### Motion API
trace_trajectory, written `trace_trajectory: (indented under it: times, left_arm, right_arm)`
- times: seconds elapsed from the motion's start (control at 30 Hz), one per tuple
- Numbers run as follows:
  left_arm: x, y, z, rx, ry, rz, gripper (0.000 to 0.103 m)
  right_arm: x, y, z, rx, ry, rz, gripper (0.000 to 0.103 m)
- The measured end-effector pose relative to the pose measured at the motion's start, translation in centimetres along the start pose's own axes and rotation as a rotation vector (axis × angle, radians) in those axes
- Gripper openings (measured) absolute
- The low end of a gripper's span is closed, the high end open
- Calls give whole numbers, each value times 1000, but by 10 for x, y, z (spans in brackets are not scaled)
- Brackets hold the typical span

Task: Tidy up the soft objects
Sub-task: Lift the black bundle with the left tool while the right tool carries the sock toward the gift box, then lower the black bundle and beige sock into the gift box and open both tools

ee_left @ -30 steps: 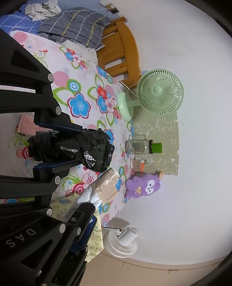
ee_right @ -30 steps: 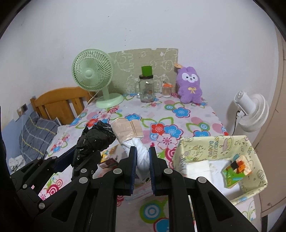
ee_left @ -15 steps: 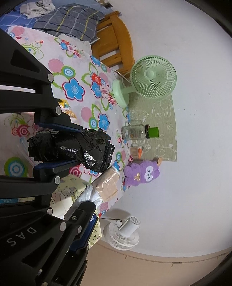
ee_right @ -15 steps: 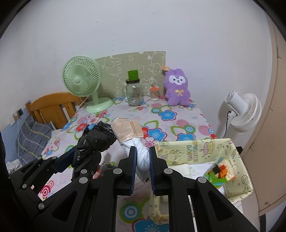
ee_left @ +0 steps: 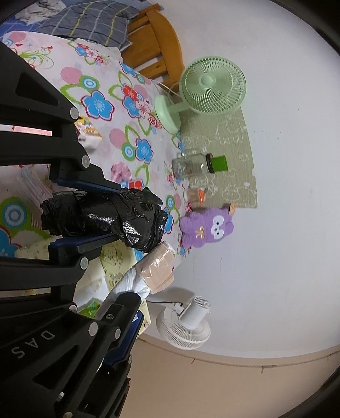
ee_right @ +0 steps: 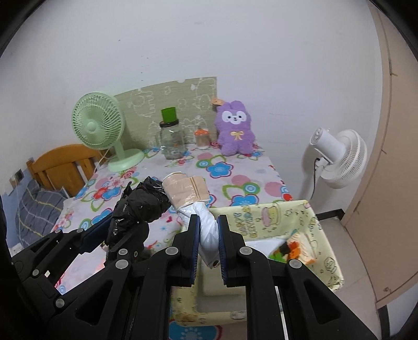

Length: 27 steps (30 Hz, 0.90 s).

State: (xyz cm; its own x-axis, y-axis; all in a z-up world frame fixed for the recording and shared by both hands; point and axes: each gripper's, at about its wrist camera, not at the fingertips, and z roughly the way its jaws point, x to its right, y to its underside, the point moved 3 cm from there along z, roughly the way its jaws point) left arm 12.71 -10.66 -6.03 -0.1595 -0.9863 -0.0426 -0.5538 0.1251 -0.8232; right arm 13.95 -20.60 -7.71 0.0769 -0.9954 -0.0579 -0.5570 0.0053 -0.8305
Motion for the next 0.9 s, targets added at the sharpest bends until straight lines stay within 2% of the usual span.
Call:
trace_trajectory:
  times: [0.67,0.9]
  left_arm:
    - [50,-7,17,-20,107,93,29]
    - [64,0,33,-72,143,125,29]
  right_arm:
    - [58,4,3,-11,97,80,16]
    - [74,10,14,-50,120,106,16]
